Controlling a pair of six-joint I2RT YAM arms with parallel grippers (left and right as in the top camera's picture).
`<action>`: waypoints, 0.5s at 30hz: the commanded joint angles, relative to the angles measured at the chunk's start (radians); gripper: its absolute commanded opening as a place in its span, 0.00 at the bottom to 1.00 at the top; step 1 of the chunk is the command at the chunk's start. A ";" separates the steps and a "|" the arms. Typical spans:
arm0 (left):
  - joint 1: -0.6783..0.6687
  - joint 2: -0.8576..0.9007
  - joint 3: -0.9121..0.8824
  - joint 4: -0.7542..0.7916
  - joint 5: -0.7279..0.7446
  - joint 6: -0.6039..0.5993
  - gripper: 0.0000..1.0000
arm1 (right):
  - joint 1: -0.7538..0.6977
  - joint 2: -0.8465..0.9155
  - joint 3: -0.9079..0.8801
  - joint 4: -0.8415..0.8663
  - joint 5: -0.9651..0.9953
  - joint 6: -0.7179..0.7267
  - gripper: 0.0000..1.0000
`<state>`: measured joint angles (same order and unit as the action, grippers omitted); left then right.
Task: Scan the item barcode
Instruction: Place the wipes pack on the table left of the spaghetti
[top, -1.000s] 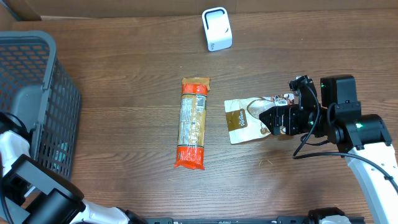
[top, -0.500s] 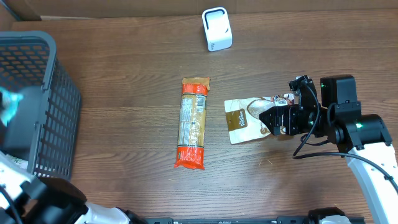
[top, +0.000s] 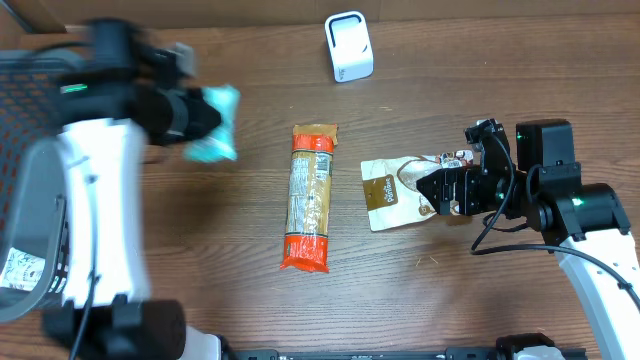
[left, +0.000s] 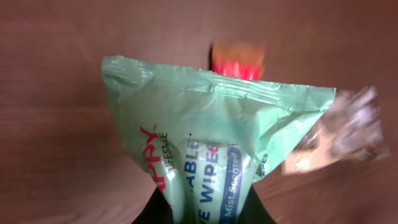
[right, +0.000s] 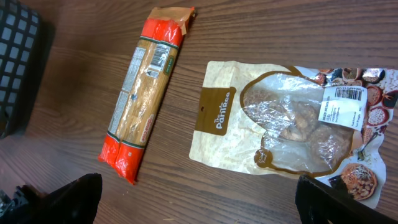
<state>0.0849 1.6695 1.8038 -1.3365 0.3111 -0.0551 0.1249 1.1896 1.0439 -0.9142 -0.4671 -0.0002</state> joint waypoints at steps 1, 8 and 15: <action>-0.142 0.071 -0.179 0.071 -0.243 -0.091 0.04 | 0.004 0.002 0.022 0.000 -0.004 -0.008 1.00; -0.243 0.196 -0.393 0.244 -0.295 -0.159 0.04 | 0.004 0.002 0.022 -0.001 -0.004 -0.008 1.00; -0.241 0.248 -0.390 0.256 -0.312 -0.169 1.00 | 0.004 0.002 0.022 0.000 -0.004 -0.008 1.00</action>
<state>-0.1593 1.9224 1.4002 -1.0824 0.0330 -0.2081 0.1253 1.1896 1.0439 -0.9176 -0.4671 -0.0002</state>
